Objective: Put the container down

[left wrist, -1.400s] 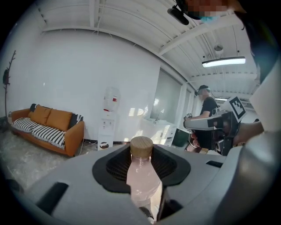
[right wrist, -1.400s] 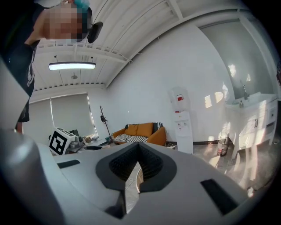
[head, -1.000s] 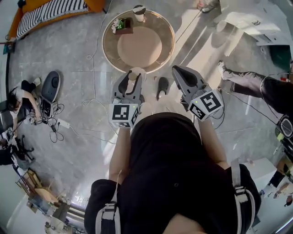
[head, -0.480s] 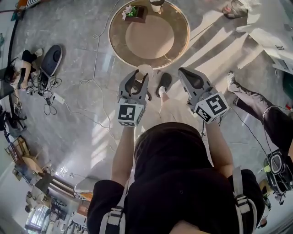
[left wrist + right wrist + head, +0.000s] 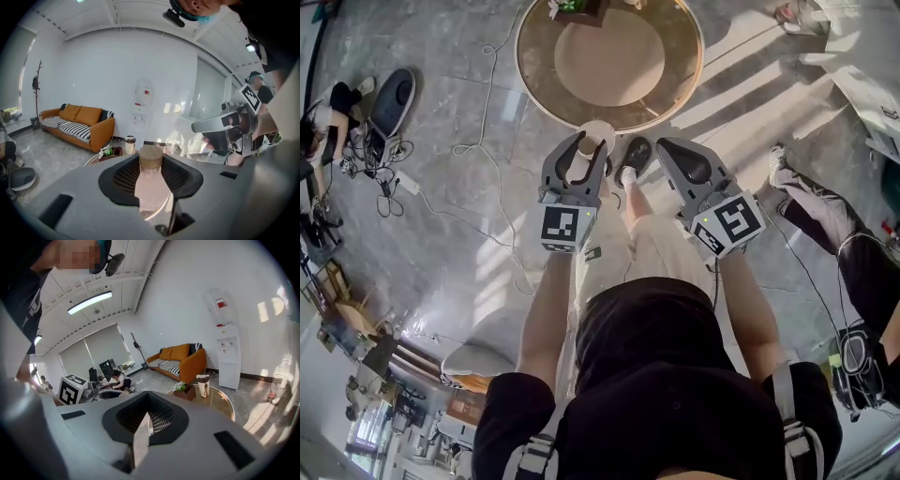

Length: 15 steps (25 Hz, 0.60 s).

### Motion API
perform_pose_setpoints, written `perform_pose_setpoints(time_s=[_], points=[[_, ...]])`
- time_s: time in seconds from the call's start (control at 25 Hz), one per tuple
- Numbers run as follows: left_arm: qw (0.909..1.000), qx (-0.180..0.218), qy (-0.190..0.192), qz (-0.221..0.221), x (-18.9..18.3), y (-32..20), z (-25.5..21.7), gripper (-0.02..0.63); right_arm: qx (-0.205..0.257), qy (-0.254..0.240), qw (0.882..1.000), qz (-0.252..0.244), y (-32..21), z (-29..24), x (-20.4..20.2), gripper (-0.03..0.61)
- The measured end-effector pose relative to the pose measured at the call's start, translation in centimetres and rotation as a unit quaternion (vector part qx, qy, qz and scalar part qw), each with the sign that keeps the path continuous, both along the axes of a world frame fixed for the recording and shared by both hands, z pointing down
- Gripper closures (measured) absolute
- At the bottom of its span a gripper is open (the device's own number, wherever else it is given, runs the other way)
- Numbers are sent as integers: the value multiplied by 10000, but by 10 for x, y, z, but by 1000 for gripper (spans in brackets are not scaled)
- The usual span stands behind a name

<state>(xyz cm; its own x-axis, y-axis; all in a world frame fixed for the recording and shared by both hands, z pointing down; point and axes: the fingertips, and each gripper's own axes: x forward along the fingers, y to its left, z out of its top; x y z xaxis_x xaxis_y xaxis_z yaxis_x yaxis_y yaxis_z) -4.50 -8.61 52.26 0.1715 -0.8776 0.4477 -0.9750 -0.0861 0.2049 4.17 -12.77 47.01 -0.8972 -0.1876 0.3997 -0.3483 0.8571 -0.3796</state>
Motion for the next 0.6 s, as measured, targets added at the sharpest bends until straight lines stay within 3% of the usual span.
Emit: perform_pose_setpoints(time_s=[0.16,0.6], points=[[9995,146,-178,202,-6,-21,21,471,94,89,9997,-209,-10,24,-13,578],[9997,-192,130,57,-31,-60,95,471,-29,165,9998,84,-56,91,-48,578]])
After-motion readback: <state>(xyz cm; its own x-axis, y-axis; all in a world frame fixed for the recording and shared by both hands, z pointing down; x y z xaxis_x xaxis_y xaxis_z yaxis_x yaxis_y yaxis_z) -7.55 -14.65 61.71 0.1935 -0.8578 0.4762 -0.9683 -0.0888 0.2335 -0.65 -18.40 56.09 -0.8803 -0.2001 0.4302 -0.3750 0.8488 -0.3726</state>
